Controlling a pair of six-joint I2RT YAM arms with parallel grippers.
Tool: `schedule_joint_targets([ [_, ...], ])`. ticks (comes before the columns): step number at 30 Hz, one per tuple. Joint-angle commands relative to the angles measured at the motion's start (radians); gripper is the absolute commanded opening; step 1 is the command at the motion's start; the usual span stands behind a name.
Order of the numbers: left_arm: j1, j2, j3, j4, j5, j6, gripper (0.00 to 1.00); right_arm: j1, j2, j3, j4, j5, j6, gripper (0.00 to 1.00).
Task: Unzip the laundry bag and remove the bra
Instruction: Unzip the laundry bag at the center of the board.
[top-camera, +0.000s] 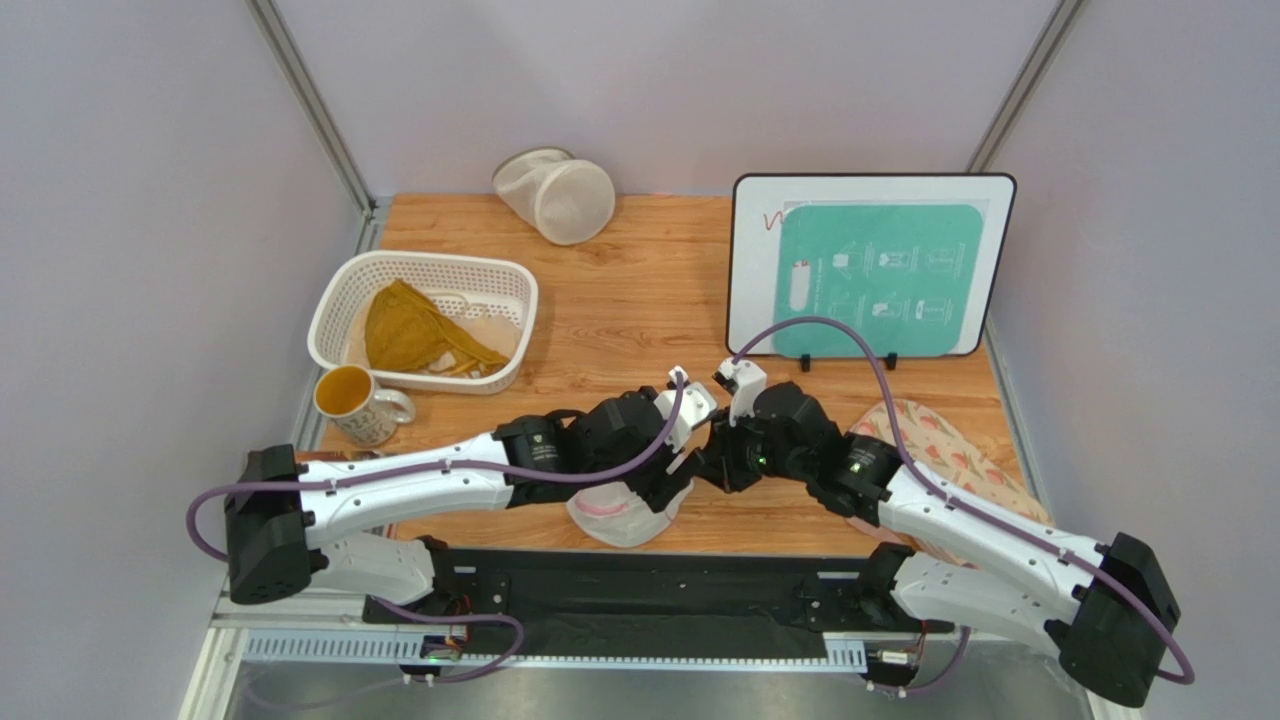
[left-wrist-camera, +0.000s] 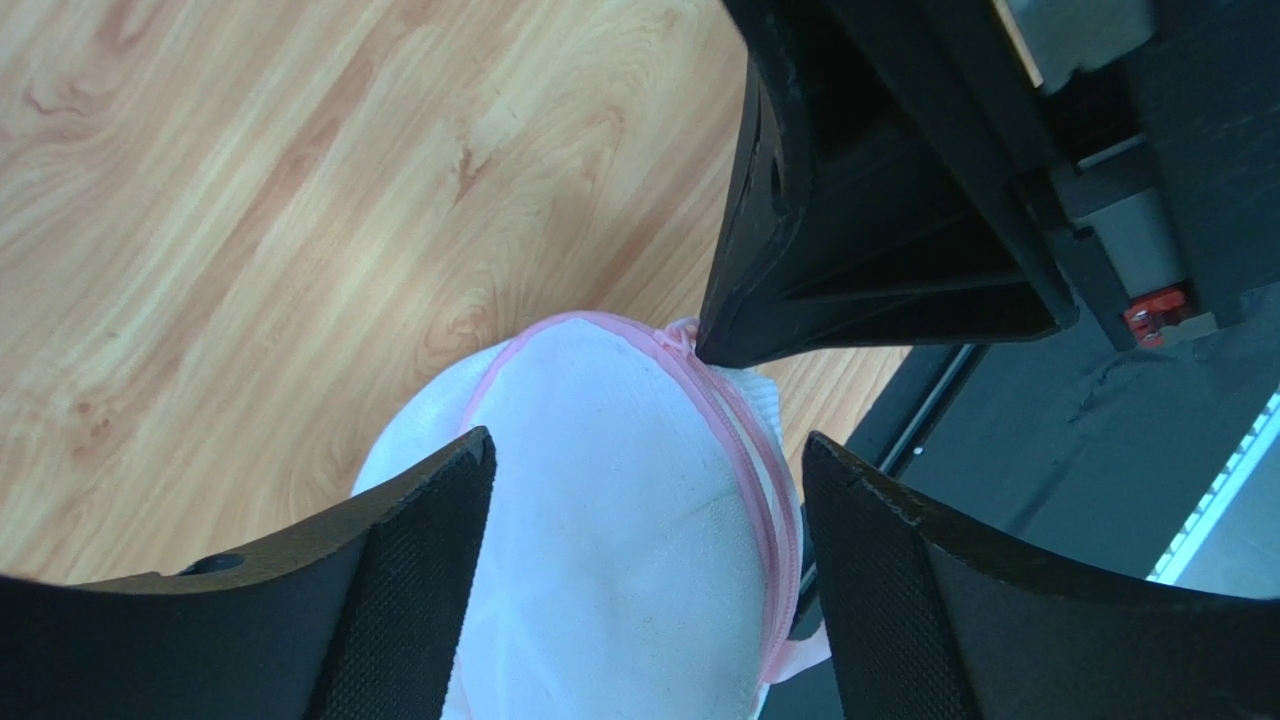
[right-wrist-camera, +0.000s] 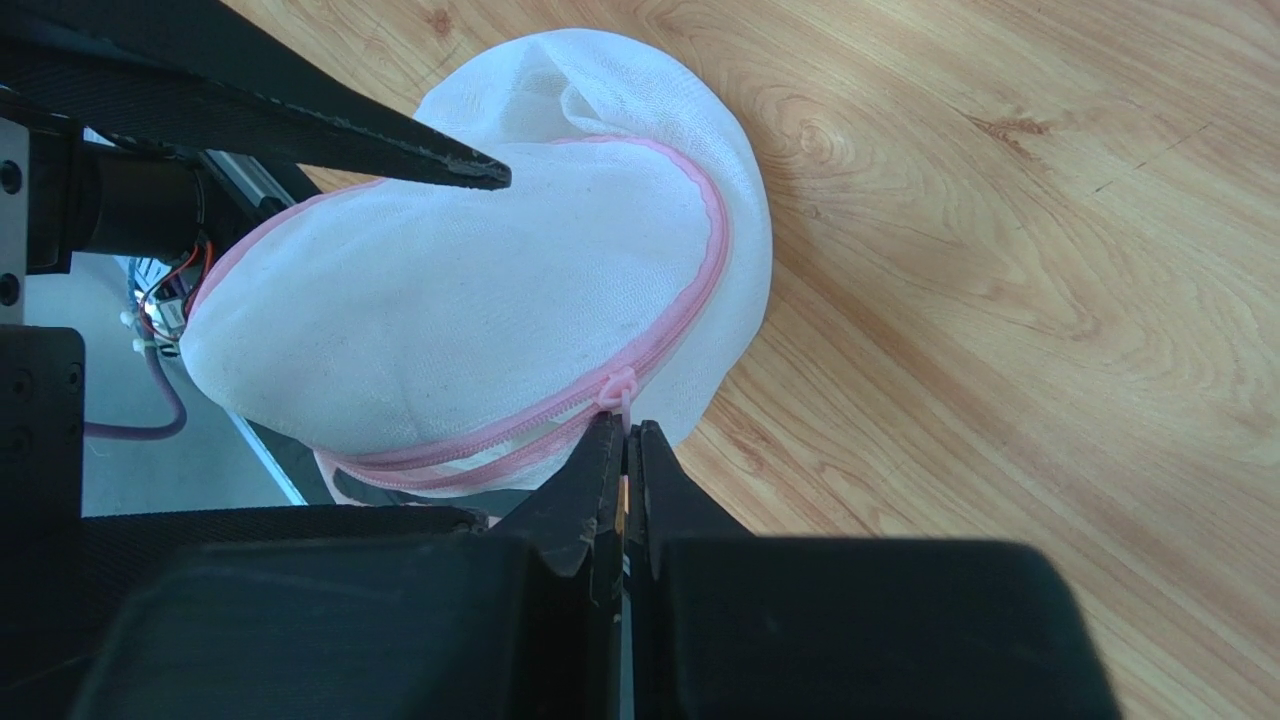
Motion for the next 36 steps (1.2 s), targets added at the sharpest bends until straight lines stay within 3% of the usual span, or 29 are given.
schedule_joint_targets([
  [1,0.000,0.003,-0.022,0.003,0.037,-0.031,0.77,0.006,-0.019,0.021,0.002,0.006,0.000,0.00],
  [5,0.000,0.012,-0.028,0.009,0.057,-0.032,0.60,0.007,-0.021,0.021,0.003,0.008,0.001,0.00],
  [6,0.000,0.012,-0.031,0.011,0.063,-0.034,0.49,0.009,-0.022,0.020,0.003,0.006,0.001,0.00],
  [8,0.000,0.018,-0.032,0.015,0.068,-0.031,0.38,0.007,-0.027,0.020,0.003,0.008,0.001,0.00],
  [11,-0.002,0.015,-0.037,0.017,0.068,-0.026,0.01,0.007,-0.027,0.018,-0.001,0.023,0.000,0.00],
  [36,-0.002,-0.344,-0.227,-0.026,0.074,0.141,0.00,-0.112,0.188,0.057,0.109,-0.034,-0.071,0.00],
])
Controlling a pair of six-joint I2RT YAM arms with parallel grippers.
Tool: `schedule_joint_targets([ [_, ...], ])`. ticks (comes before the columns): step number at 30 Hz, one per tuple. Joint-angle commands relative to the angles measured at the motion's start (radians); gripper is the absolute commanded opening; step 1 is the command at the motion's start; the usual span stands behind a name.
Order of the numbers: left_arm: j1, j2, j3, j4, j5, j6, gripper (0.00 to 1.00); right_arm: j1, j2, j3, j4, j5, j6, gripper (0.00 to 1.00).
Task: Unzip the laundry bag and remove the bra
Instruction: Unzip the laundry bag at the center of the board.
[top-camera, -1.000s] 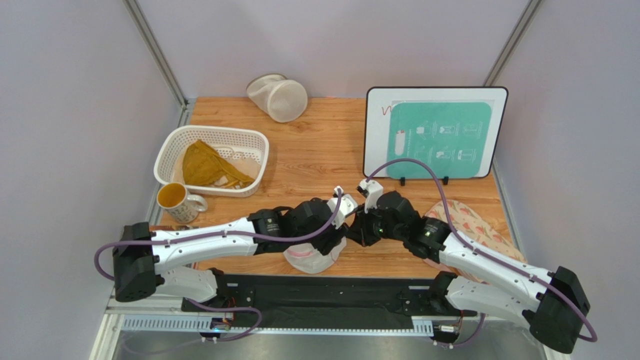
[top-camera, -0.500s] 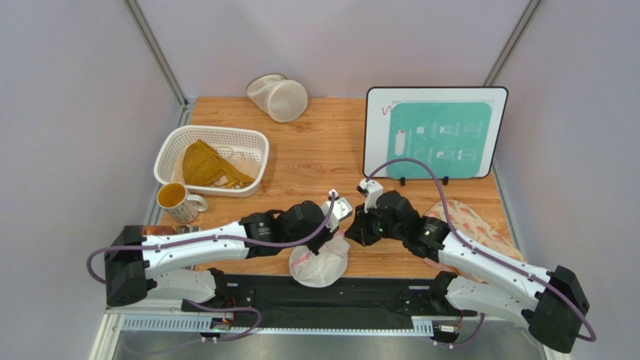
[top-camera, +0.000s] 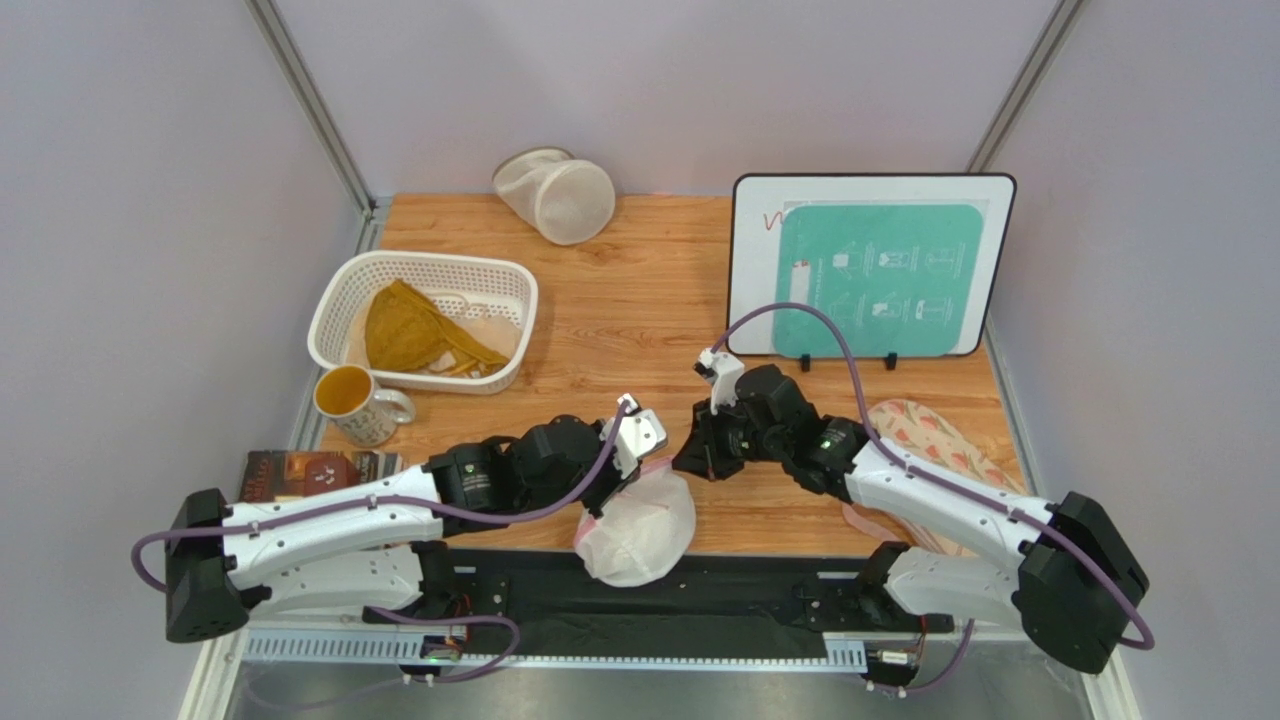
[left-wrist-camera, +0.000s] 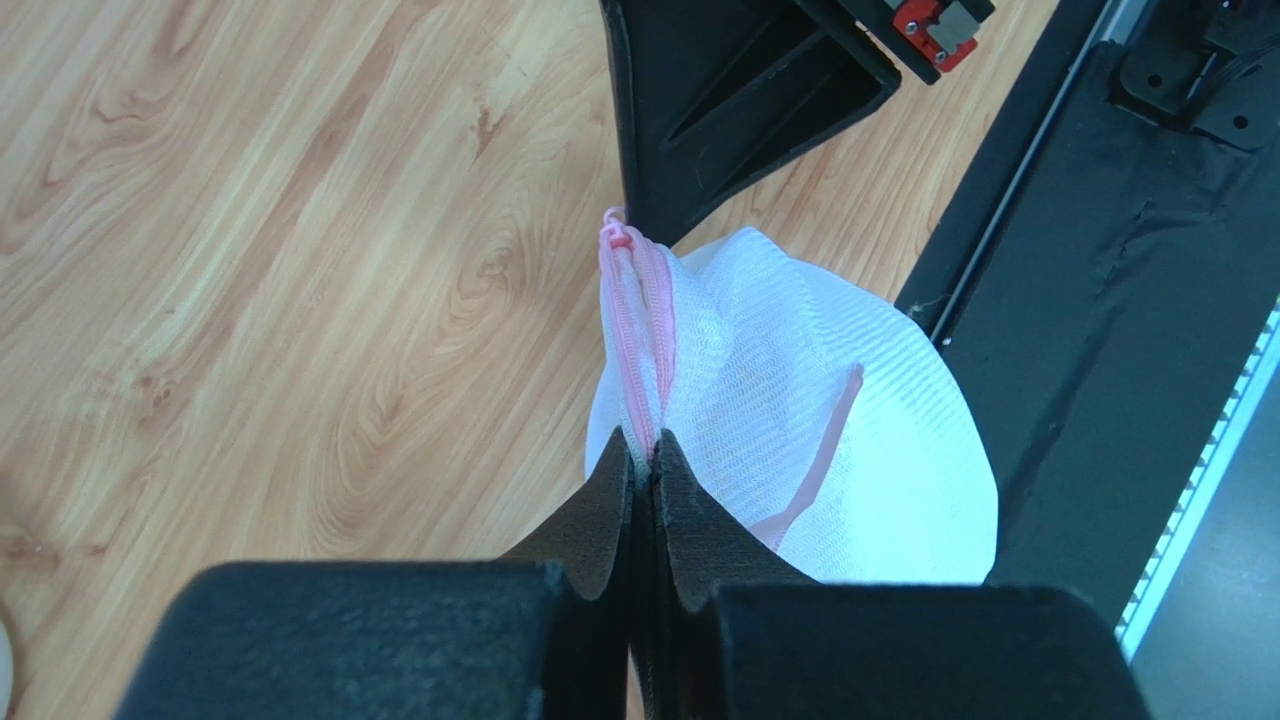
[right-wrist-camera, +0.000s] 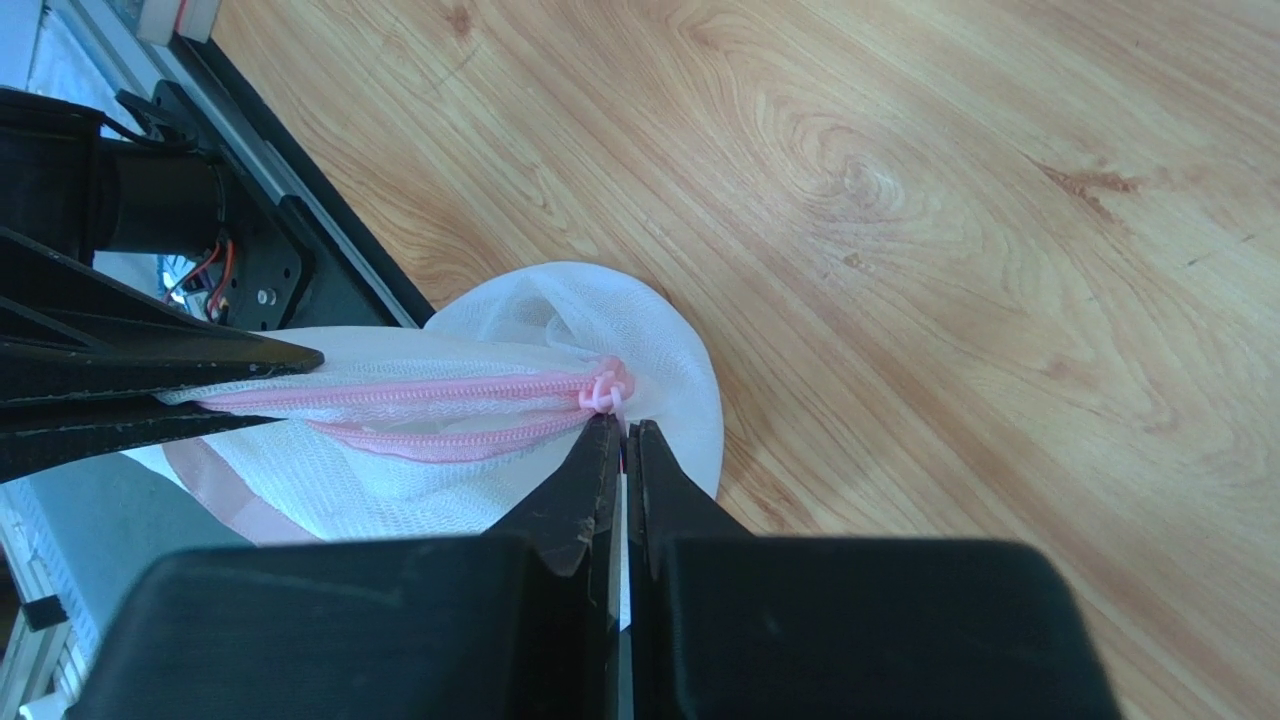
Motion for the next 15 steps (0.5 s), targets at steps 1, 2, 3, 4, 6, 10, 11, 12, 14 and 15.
schedule_joint_targets([
  [1,-0.003,-0.053,-0.001,-0.048,0.007,0.031,0.00,-0.047,0.007,0.036,-0.005,0.093,-0.052,0.00],
  [2,-0.005,-0.050,0.002,-0.043,-0.004,0.038,0.00,-0.050,-0.009,0.043,-0.017,0.097,-0.055,0.00],
  [3,-0.005,-0.046,0.006,-0.042,-0.019,0.044,0.00,-0.048,-0.019,0.058,-0.028,0.111,-0.059,0.00],
  [4,-0.005,-0.037,0.011,-0.039,-0.059,0.050,0.00,-0.048,-0.030,0.067,-0.040,0.117,-0.062,0.00],
  [6,-0.005,0.000,0.032,-0.026,-0.098,0.076,0.00,-0.051,-0.064,0.089,-0.087,0.145,-0.076,0.00],
  [10,0.001,0.085,0.089,0.009,-0.147,0.100,0.18,-0.056,-0.116,0.105,-0.147,0.180,-0.087,0.00],
  [11,0.010,0.117,0.112,0.023,-0.147,0.125,0.20,-0.057,-0.134,0.109,-0.172,0.191,-0.088,0.00],
  [12,0.016,0.131,0.123,0.032,-0.144,0.143,0.21,-0.059,-0.144,0.112,-0.183,0.212,-0.090,0.00],
  [14,0.035,0.172,0.153,0.061,-0.125,0.165,0.26,-0.059,-0.176,0.118,-0.219,0.246,-0.082,0.00],
  [15,0.041,0.184,0.161,0.067,-0.119,0.173,0.29,-0.059,-0.188,0.119,-0.230,0.272,-0.081,0.00],
])
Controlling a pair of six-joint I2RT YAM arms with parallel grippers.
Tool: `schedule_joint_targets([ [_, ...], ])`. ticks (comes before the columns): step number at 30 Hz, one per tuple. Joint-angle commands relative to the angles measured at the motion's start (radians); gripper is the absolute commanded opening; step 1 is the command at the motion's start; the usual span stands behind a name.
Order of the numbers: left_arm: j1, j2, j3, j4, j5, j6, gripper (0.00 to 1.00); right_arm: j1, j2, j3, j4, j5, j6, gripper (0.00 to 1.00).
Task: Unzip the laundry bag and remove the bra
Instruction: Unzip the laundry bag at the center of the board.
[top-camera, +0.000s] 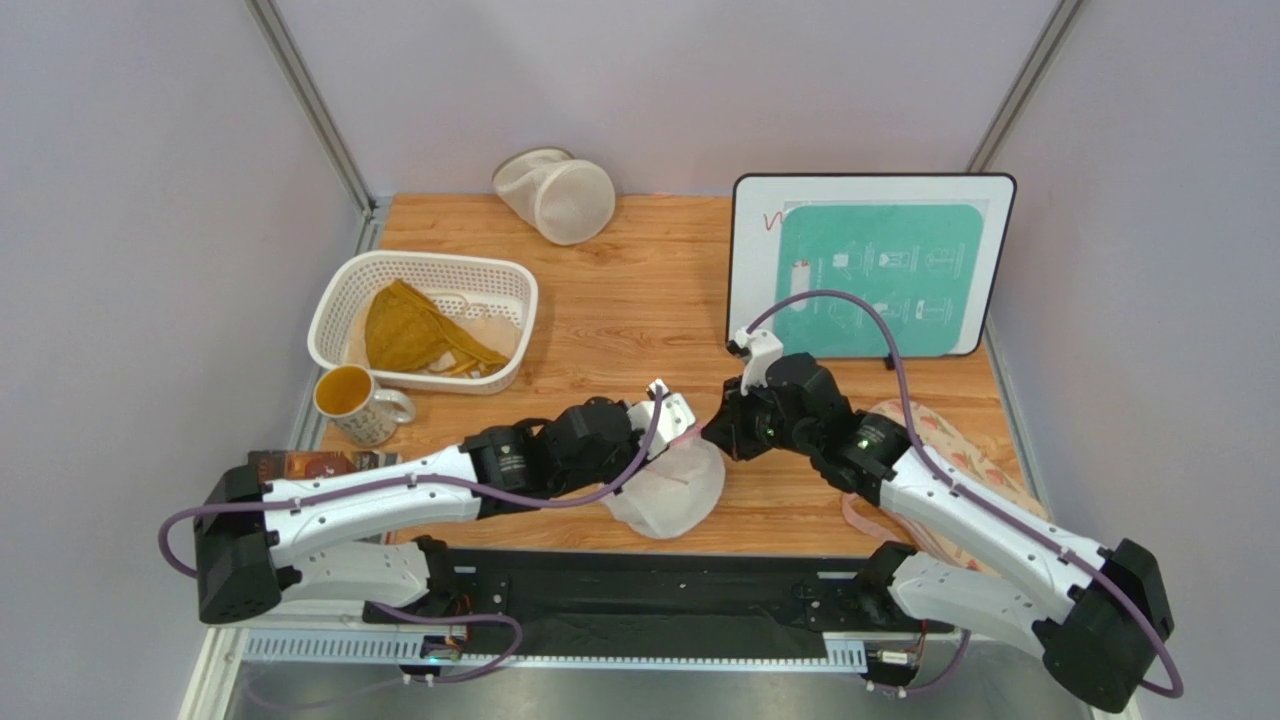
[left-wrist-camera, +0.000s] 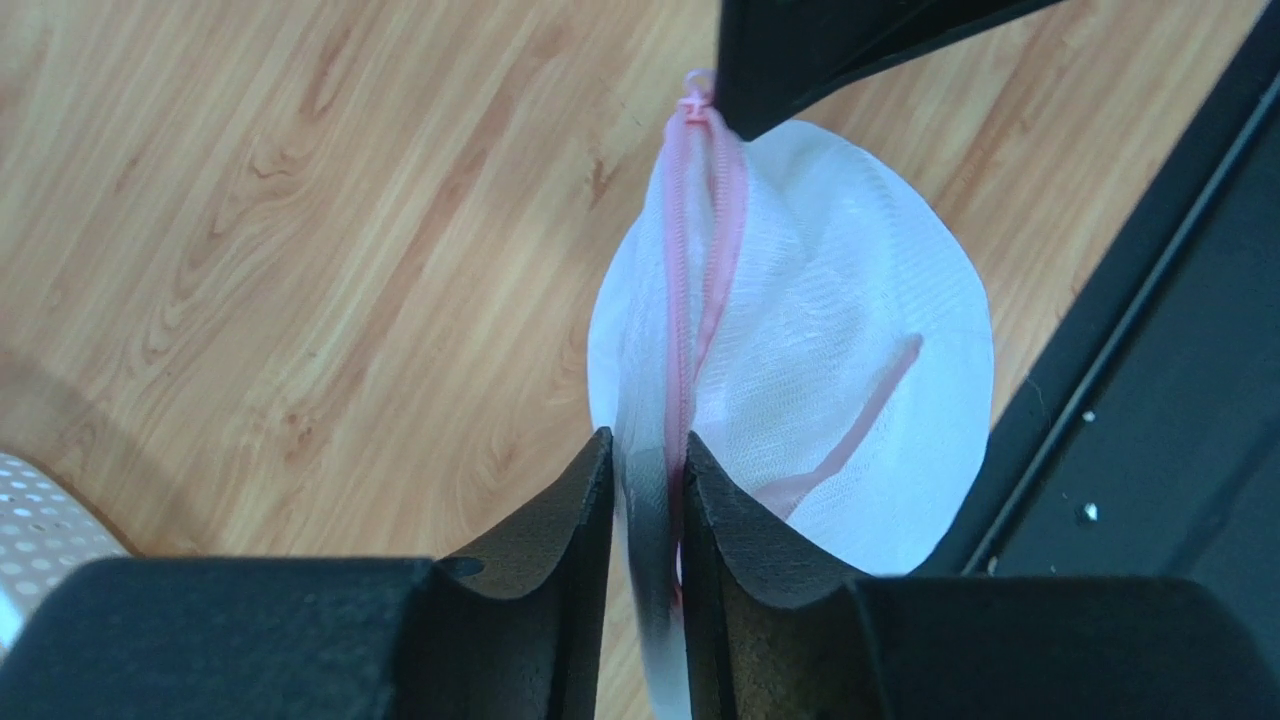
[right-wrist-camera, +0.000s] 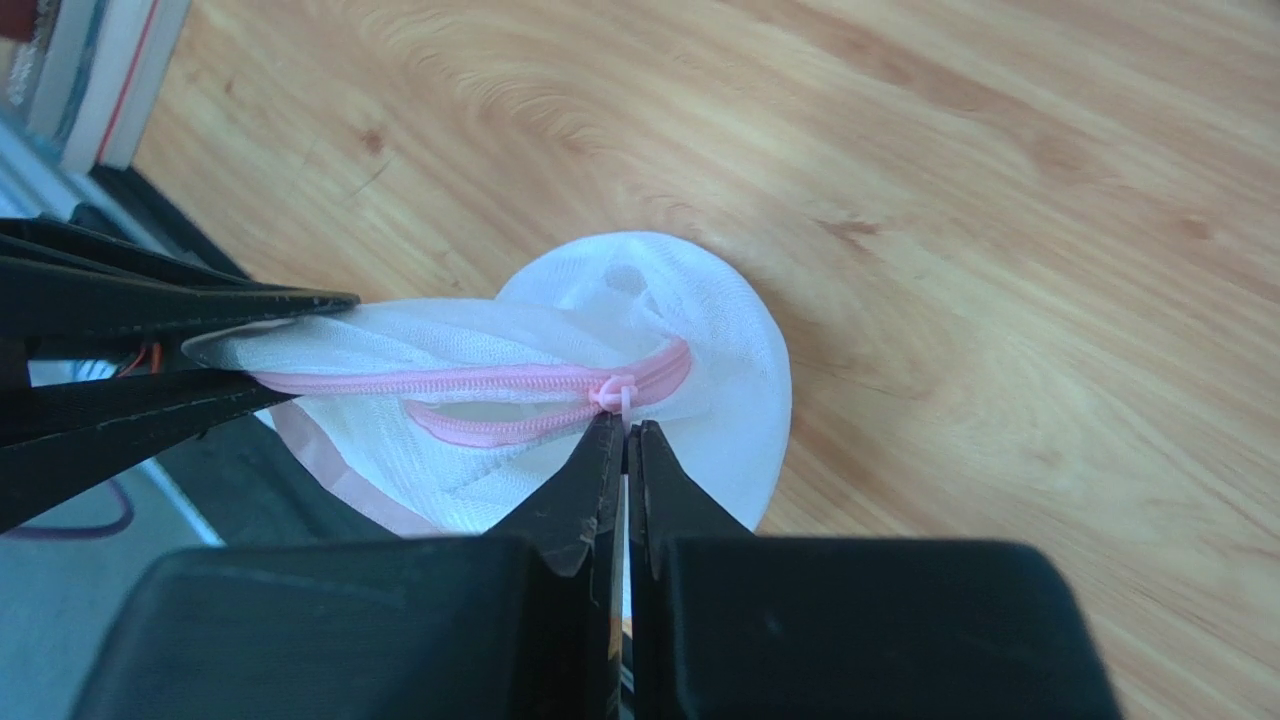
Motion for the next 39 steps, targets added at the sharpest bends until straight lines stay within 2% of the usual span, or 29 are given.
schedule_joint_targets([
  [1,0.033,0.057,0.076,0.044,0.002,0.075,0.35,-0.010,-0.073,0.043,-0.094,0.142,-0.016,0.00],
  [3,0.040,0.063,0.093,0.033,0.013,0.065,0.43,-0.008,-0.107,0.023,-0.096,0.142,-0.014,0.00],
  [5,0.044,0.034,0.095,0.024,0.062,0.020,0.56,-0.005,-0.121,-0.003,-0.096,0.142,-0.008,0.00],
  [6,0.044,0.017,0.095,0.027,0.085,0.003,0.66,-0.002,-0.124,-0.014,-0.090,0.138,-0.005,0.00],
  [7,0.044,0.005,0.092,0.030,0.137,-0.041,0.83,0.004,-0.127,-0.023,-0.077,0.136,0.004,0.00],
  [8,0.044,-0.019,0.093,0.039,0.162,-0.055,0.90,0.017,-0.133,-0.046,-0.073,0.134,0.012,0.00],
  [9,0.043,-0.026,0.095,0.043,0.179,-0.072,0.91,0.025,-0.137,-0.054,-0.068,0.134,0.018,0.00],
  [10,0.043,-0.029,0.098,0.045,0.191,-0.083,0.99,0.033,-0.142,-0.062,-0.062,0.134,0.022,0.00],
  [23,0.035,0.196,0.253,0.008,0.203,-0.184,1.00,0.130,-0.190,-0.114,-0.042,0.182,0.078,0.00],
  [31,0.030,0.235,0.233,-0.006,0.148,-0.216,1.00,0.136,-0.196,-0.114,-0.045,0.187,0.079,0.00],
  [36,0.030,0.260,0.215,0.007,0.165,-0.230,1.00,0.137,-0.193,-0.117,-0.037,0.180,0.081,0.00],
  [39,0.030,0.276,0.195,0.019,0.167,-0.242,0.95,0.137,-0.185,-0.114,-0.031,0.177,0.081,0.00],
])
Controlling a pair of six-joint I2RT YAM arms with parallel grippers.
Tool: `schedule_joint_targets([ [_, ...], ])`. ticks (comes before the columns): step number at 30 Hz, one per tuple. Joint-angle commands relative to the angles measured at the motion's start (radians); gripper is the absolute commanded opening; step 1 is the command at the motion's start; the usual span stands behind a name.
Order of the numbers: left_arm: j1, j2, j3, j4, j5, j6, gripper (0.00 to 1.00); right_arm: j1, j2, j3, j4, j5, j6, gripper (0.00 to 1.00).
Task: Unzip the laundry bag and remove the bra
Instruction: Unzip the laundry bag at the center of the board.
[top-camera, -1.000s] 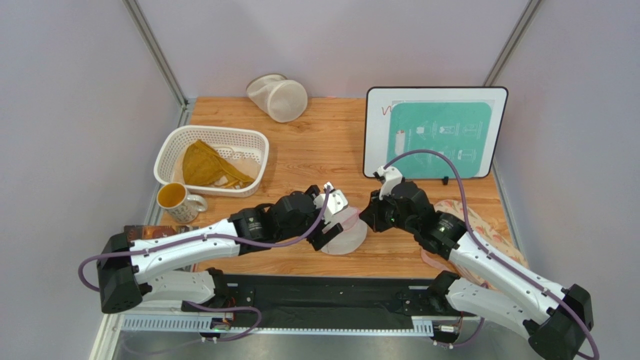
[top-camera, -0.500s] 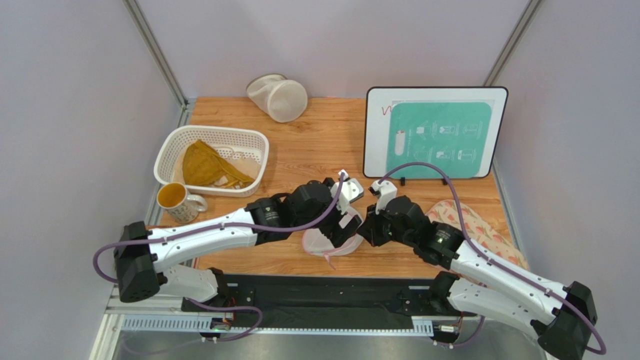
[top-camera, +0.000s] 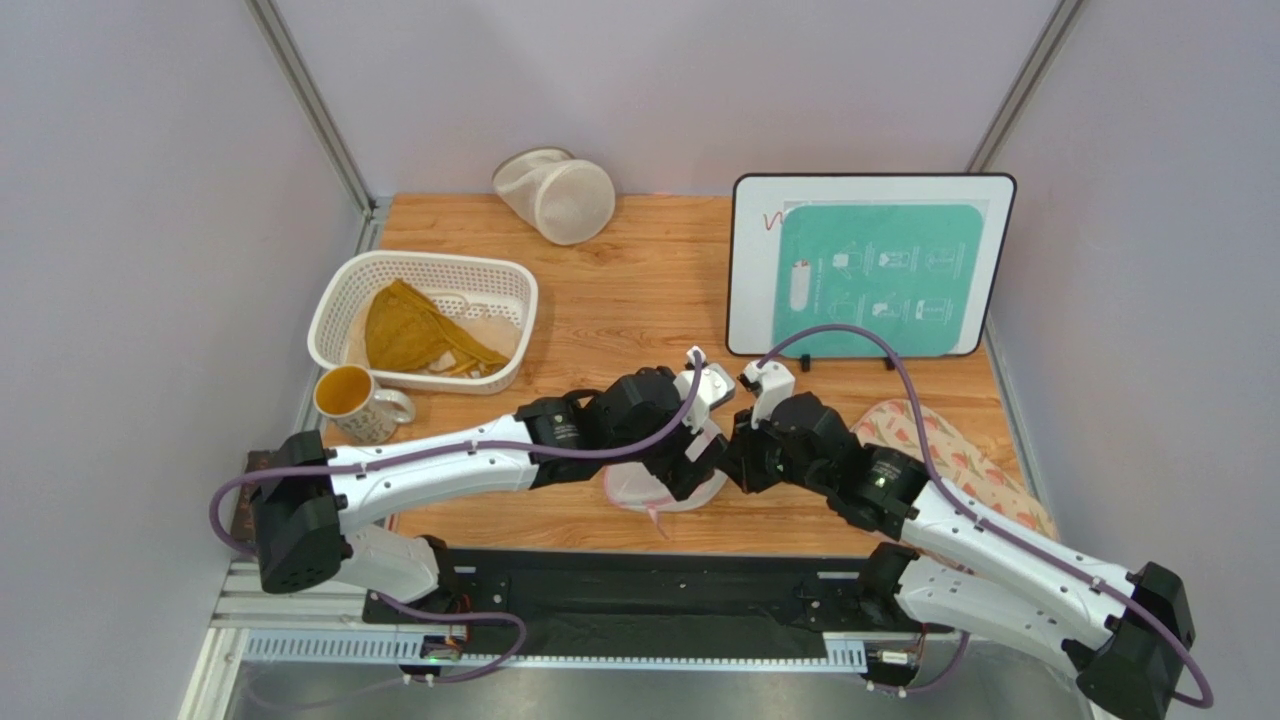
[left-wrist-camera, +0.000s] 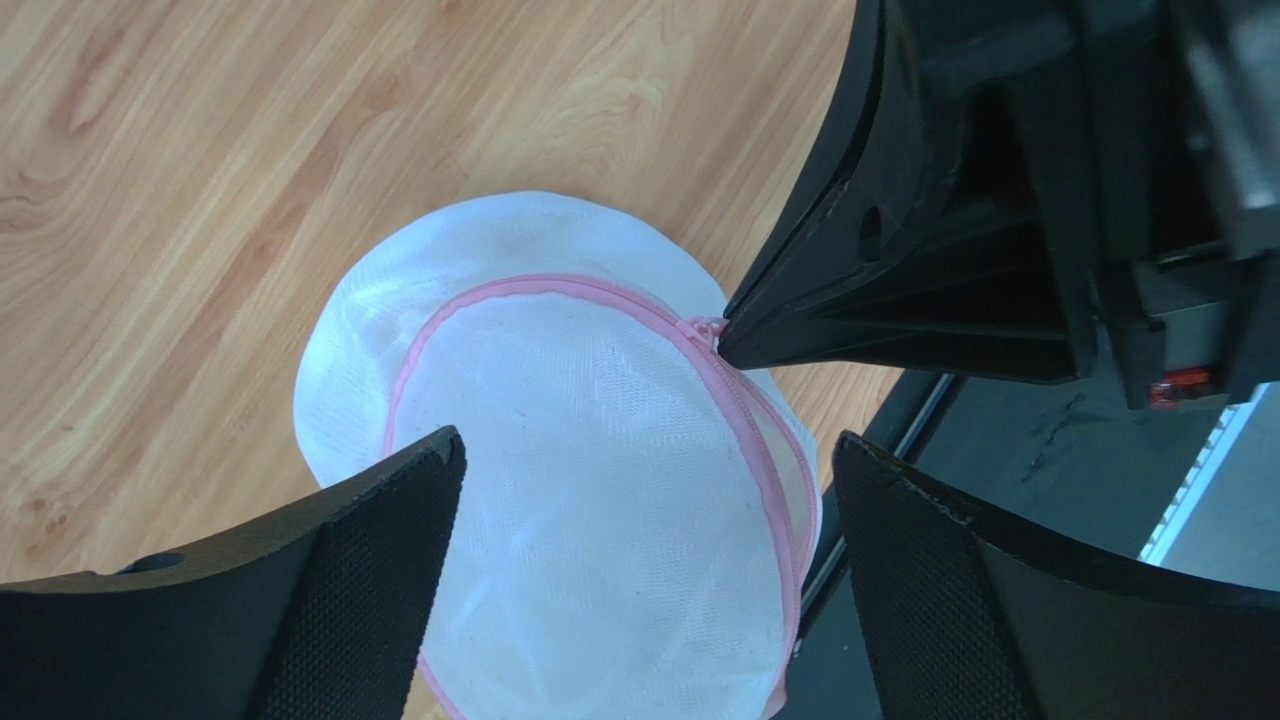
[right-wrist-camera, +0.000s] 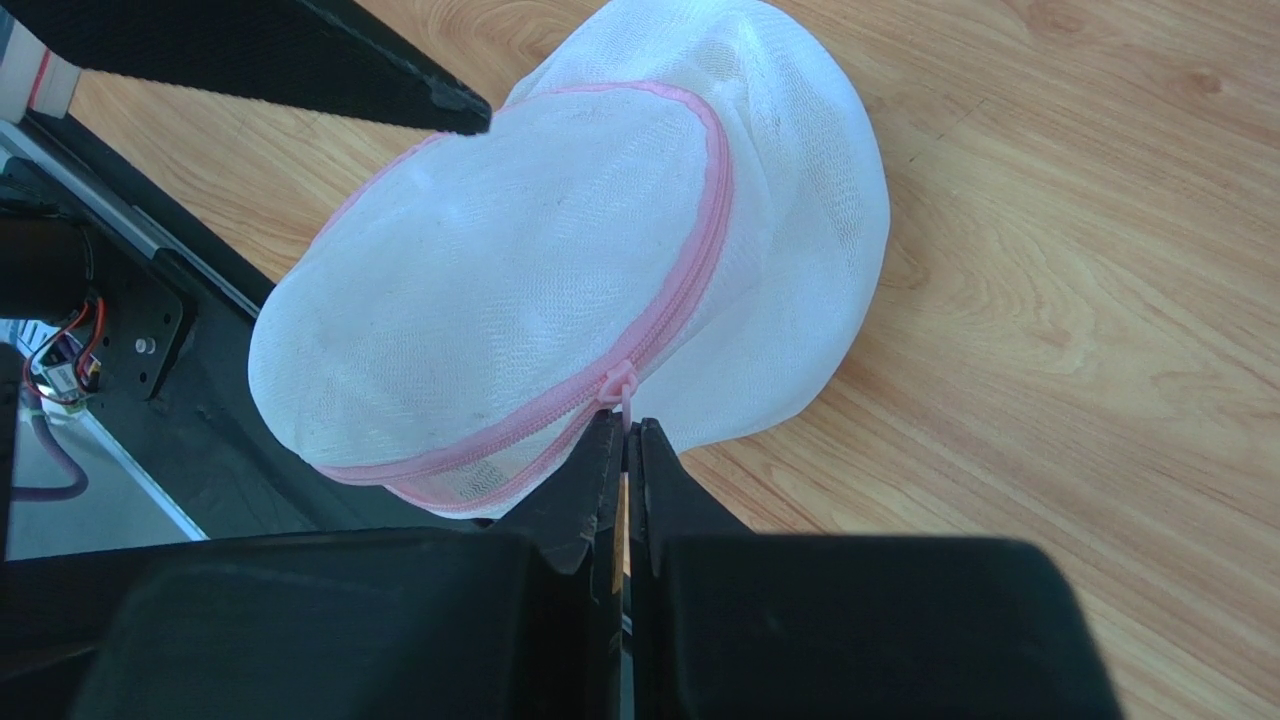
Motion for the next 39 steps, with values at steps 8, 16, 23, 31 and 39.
schedule_joint_targets([
  [8,-0.004,0.023,-0.077,0.064,0.020,-0.048,0.35,0.011,0.003,0.003,0.052,0.006,0.008,0.00],
  [16,-0.021,-0.014,-0.120,0.073,0.034,0.009,0.00,0.008,0.020,0.008,0.047,0.032,0.001,0.00],
  [23,-0.045,-0.123,-0.214,0.096,0.022,0.087,0.00,-0.017,0.029,0.006,0.047,0.037,-0.013,0.00],
  [31,-0.053,-0.244,-0.284,0.090,0.025,0.130,0.00,-0.057,0.093,0.020,0.073,-0.009,-0.039,0.00],
  [39,-0.055,-0.376,-0.344,0.080,0.014,0.147,0.00,-0.110,0.169,-0.006,0.145,-0.086,-0.047,0.00],
])
